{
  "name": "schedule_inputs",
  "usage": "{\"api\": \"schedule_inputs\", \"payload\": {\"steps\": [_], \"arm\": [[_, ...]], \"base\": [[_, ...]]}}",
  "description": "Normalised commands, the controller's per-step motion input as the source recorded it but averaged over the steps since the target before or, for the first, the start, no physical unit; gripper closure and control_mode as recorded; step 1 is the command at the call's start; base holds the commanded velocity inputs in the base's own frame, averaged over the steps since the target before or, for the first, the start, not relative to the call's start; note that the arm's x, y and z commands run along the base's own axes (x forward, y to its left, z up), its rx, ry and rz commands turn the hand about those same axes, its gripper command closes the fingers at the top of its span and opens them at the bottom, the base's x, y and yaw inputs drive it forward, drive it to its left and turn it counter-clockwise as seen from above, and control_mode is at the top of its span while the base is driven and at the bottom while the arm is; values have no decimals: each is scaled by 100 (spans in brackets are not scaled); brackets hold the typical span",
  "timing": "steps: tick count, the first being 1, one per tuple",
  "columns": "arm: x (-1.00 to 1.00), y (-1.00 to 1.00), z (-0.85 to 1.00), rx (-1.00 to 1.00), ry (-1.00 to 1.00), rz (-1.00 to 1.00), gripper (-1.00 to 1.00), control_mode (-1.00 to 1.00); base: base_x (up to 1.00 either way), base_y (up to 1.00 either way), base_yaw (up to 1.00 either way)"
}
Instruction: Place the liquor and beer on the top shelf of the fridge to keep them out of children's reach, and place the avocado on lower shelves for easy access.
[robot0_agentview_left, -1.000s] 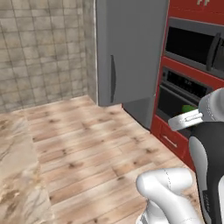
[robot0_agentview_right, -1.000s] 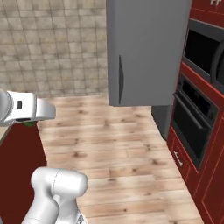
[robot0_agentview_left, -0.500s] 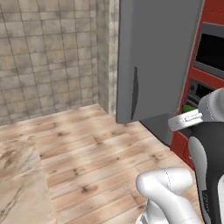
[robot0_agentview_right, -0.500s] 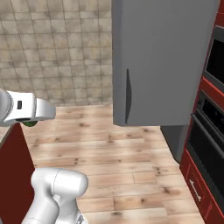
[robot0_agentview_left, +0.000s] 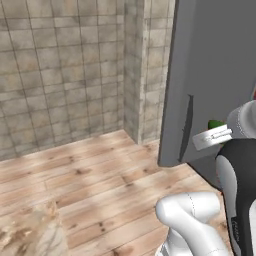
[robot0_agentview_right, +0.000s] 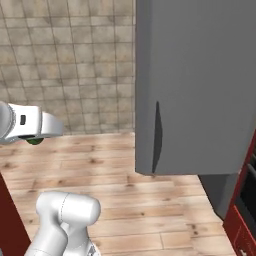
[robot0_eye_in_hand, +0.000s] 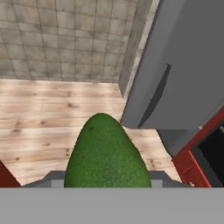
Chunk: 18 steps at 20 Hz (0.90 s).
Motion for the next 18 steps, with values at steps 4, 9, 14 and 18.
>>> {"api": "schedule_inputs", "payload": {"steps": [4,9,14,18], "arm": [[0,0,0,0,0,0,100,100],[0,0,0,0,0,0,100,100],[0,0,0,0,0,0,100,100],[0,0,0,0,0,0,100,100]], "base": [[100,66,0],[100,65,0],[100,59,-1],[93,49,-6]]}}
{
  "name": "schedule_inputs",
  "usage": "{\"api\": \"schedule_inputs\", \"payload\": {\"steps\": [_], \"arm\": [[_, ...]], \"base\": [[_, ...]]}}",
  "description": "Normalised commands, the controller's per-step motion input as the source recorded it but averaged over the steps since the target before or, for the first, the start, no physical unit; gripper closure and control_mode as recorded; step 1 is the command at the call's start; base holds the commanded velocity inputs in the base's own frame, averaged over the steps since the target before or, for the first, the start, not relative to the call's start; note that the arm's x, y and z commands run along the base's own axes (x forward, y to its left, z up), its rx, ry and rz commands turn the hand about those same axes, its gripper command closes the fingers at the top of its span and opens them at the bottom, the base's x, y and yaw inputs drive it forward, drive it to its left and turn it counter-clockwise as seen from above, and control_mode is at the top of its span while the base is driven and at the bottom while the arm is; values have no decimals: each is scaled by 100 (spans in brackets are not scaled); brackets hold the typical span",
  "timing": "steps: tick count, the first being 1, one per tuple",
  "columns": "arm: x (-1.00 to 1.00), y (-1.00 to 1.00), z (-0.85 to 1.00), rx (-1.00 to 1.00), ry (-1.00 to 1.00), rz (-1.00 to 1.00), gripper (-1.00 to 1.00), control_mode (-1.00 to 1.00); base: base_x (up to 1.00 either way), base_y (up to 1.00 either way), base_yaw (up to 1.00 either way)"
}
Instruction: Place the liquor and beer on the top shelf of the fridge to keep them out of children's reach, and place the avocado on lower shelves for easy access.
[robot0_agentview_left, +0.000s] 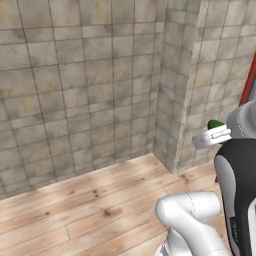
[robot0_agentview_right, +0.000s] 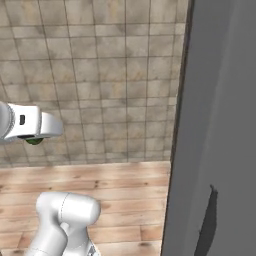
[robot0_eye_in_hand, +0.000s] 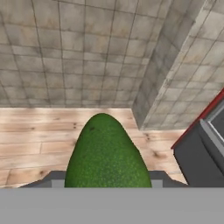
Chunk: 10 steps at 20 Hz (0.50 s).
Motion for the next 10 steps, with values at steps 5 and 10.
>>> {"api": "schedule_inputs", "payload": {"steps": [5,10], "arm": [[0,0,0,0,0,0,100,100],[0,0,0,0,0,0,100,100]], "base": [[90,48,-7],[66,35,-20]]}}
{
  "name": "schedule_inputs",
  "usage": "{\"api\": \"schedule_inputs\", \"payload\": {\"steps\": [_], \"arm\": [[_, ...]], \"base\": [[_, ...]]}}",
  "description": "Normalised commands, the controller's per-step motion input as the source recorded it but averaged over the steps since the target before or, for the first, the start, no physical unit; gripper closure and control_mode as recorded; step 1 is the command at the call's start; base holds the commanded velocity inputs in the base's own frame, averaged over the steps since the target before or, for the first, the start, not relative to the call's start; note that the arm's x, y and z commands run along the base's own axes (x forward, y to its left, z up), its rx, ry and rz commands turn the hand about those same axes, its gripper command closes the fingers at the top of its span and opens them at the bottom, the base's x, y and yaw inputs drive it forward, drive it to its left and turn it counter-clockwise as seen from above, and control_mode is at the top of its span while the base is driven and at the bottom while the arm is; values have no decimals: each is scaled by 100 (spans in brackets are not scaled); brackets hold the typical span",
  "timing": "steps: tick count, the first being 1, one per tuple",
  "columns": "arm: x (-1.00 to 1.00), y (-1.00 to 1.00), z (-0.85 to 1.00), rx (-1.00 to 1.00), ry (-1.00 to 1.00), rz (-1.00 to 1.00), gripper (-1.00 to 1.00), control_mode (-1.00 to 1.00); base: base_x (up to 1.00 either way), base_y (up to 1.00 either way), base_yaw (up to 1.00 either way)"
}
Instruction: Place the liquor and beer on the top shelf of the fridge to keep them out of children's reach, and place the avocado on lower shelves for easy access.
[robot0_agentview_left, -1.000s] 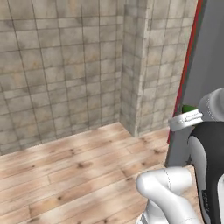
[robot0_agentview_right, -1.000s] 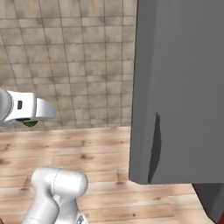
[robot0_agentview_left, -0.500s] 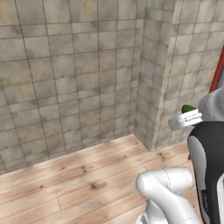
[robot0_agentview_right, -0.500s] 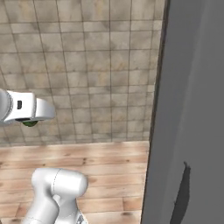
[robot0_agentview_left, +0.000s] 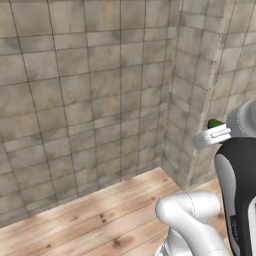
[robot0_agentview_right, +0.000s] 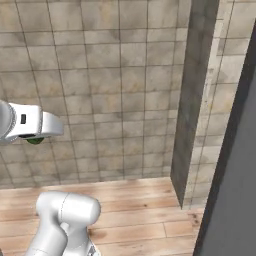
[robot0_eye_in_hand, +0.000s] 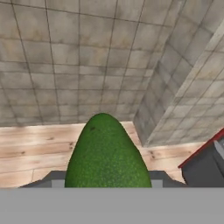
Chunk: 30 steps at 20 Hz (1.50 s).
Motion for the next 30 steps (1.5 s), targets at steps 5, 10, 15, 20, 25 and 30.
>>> {"api": "schedule_inputs", "payload": {"steps": [5,10,15,20,25,30], "arm": [[0,0,0,0,0,0,100,100],[0,0,0,0,0,0,100,100],[0,0,0,0,0,0,100,100],[0,0,0,0,0,0,100,100],[0,0,0,0,0,0,100,100],[0,0,0,0,0,0,100,100]], "base": [[38,21,-43],[19,15,-57],[24,36,-57],[36,55,-50],[47,46,-47],[57,26,-44]]}}
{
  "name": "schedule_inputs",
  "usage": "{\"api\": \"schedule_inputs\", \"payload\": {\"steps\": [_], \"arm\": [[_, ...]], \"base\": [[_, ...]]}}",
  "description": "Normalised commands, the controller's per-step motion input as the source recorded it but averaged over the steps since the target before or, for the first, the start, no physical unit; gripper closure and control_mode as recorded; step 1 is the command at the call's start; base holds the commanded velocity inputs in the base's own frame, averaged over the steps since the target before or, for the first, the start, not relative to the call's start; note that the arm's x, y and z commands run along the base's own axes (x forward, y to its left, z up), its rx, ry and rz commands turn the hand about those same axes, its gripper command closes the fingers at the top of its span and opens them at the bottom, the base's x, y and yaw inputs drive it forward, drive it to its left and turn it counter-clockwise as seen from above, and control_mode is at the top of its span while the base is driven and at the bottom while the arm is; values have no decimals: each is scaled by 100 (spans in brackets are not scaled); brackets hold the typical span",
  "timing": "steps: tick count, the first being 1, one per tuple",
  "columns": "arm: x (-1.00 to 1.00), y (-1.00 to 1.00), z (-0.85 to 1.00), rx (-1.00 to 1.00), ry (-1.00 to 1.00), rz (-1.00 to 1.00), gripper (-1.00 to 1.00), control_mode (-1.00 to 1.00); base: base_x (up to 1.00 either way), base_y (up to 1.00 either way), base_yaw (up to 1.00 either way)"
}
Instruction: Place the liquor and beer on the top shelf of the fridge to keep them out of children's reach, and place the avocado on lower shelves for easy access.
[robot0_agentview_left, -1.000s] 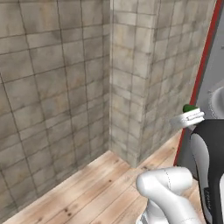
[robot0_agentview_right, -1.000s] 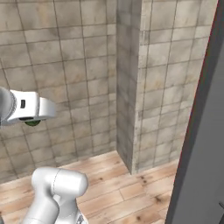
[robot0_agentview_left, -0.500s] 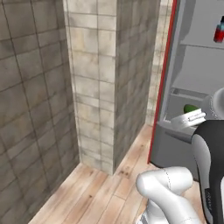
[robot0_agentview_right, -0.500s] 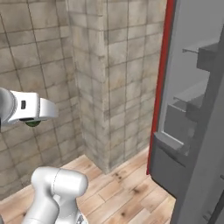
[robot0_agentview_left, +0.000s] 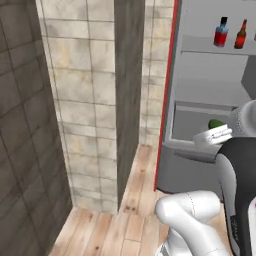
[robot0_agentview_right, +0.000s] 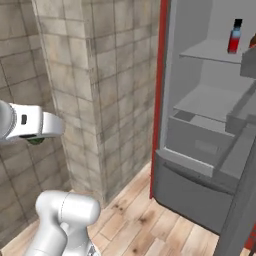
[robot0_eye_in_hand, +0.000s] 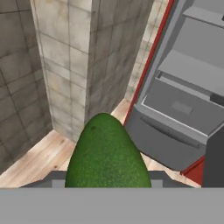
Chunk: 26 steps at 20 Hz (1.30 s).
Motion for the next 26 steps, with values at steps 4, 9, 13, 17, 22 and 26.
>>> {"api": "schedule_inputs", "payload": {"steps": [4,9,13,17,22,26], "arm": [[0,0,0,0,0,0,100,100],[0,0,0,0,0,0,100,100],[0,0,0,0,0,0,100,100],[0,0,0,0,0,0,100,100],[0,0,0,0,0,0,100,100],[0,0,0,0,0,0,100,100]], "base": [[65,1,-38],[65,0,-41],[57,0,-41],[48,1,-39],[44,4,-39],[49,18,-35]]}}
